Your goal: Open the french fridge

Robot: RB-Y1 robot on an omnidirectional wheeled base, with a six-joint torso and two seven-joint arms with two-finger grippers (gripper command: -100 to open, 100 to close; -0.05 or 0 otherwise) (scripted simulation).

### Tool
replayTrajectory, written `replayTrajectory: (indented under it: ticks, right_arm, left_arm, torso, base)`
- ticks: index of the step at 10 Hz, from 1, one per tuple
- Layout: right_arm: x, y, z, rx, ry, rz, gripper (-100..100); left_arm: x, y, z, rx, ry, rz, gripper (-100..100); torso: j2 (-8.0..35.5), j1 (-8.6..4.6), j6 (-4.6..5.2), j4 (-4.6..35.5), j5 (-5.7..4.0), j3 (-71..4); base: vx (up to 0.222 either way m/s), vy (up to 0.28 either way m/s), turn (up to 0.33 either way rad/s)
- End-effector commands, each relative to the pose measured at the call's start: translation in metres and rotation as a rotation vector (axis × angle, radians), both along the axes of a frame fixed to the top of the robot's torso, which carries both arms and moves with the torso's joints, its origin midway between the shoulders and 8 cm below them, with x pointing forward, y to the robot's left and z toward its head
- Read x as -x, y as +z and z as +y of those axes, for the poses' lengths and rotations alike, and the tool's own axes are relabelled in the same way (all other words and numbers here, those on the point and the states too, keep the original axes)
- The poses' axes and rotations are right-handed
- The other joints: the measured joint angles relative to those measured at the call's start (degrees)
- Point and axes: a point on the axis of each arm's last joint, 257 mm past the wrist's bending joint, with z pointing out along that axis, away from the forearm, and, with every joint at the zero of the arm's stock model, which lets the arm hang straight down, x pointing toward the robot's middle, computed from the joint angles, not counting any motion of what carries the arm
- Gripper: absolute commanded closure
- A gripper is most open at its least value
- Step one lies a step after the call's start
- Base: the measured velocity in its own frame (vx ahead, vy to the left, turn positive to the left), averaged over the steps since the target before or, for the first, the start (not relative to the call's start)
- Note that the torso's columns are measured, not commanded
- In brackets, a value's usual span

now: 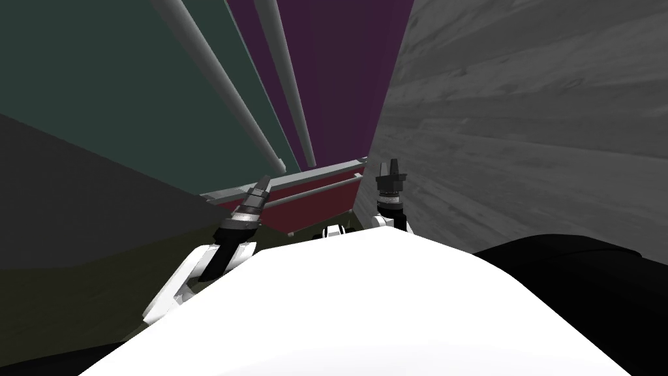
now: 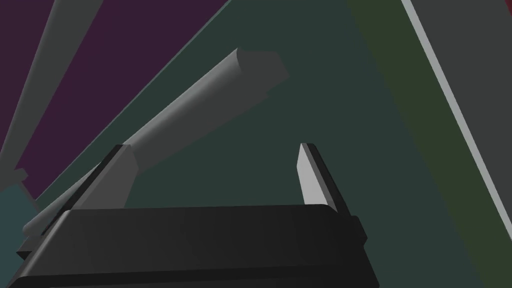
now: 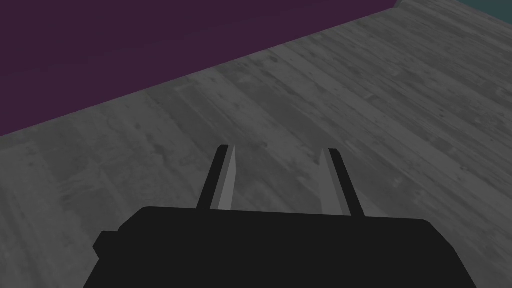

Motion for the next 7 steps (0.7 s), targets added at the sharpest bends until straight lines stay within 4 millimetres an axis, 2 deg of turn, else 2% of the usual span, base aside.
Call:
replayTrajectory:
  ticks: [1,7]
  right_arm:
    - [0.000,0.000,0.000,0.000,0.000,0.000,0]
    - [0.000,0.000,0.000,0.000,0.000,0.000,0]
  left_arm:
    - [-0.004,-0.006,0.006,-0.070,0.020,0.035,-100]
    - [-0.012,-0.016,0.023,-0.210,0.069,0.094,-100]
  torso:
    - [0.0,-0.05,0.00,0.0,-0.02,0.0]
    - [0.0,-0.01,0.00,0.0,0.00,0.0]
  base:
    - [0.045,-0.043,-0.054]
    - [0.042,-0.029,-0.046]
